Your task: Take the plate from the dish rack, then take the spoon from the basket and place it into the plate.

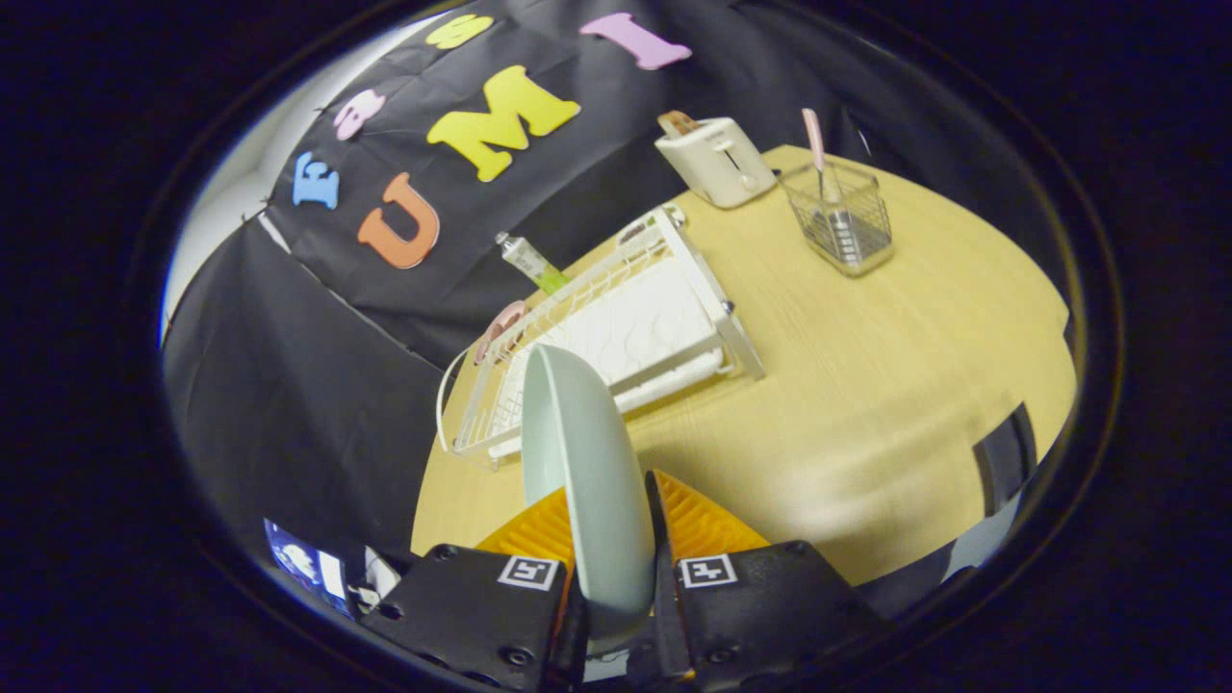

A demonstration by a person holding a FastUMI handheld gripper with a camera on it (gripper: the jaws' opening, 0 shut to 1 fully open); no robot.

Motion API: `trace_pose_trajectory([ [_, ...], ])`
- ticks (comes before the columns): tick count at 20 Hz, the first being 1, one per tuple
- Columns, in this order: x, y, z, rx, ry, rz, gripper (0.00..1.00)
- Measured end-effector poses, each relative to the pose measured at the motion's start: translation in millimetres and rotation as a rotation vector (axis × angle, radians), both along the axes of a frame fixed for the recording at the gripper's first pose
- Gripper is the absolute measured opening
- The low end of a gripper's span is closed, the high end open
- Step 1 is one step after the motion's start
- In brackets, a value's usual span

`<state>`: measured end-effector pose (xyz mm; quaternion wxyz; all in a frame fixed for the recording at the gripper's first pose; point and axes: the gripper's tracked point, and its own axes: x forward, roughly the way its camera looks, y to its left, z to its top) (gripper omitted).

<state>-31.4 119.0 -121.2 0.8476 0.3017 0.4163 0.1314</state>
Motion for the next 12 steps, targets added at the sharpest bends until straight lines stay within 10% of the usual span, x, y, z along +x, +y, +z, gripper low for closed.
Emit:
trace_pose_trajectory([
  [12, 14.4, -6.5, -25.6, 0.050, 0.047, -0.053, 0.55],
])
